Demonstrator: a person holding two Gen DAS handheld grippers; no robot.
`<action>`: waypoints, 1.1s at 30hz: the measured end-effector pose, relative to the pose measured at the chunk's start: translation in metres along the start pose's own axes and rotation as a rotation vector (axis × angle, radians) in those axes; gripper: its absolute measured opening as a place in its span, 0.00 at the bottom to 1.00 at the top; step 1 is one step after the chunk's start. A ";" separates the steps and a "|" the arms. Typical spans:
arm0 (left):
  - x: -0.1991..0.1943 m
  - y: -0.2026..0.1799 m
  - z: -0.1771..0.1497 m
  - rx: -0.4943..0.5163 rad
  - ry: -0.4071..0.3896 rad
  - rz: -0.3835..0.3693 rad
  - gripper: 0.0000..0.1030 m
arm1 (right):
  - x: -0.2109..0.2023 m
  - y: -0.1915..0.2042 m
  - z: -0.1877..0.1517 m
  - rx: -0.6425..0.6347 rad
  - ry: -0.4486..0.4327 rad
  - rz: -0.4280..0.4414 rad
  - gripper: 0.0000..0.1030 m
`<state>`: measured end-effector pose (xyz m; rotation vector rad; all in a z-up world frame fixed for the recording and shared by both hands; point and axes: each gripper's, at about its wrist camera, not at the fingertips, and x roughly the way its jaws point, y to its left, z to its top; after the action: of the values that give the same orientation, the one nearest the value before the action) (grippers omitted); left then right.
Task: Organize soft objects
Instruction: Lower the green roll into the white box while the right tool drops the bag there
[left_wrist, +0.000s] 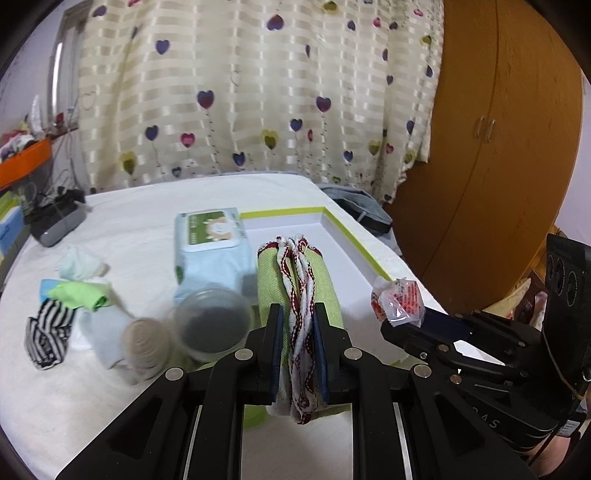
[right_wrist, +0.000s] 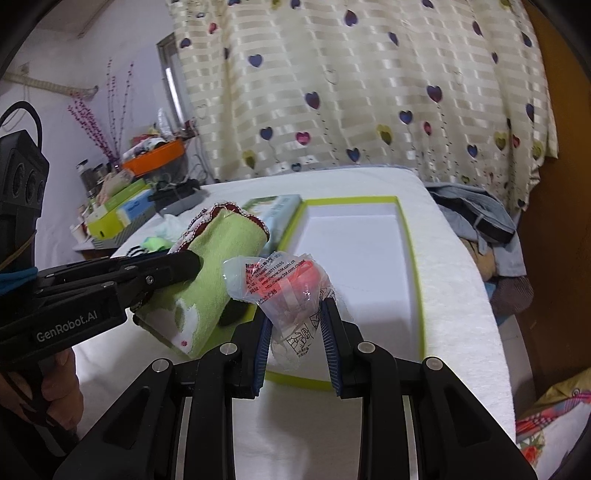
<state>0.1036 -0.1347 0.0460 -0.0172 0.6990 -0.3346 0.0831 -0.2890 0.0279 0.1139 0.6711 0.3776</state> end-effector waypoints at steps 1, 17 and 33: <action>0.004 -0.002 0.000 0.002 0.007 -0.004 0.14 | 0.001 -0.004 0.000 0.004 0.004 -0.004 0.27; 0.056 -0.016 0.000 0.014 0.110 -0.039 0.15 | 0.028 -0.035 -0.003 0.028 0.094 -0.059 0.28; 0.061 -0.019 0.002 0.023 0.113 -0.067 0.19 | 0.026 -0.038 -0.004 0.013 0.110 -0.119 0.43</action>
<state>0.1427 -0.1718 0.0114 -0.0003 0.8074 -0.4104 0.1102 -0.3147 0.0010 0.0653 0.7848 0.2660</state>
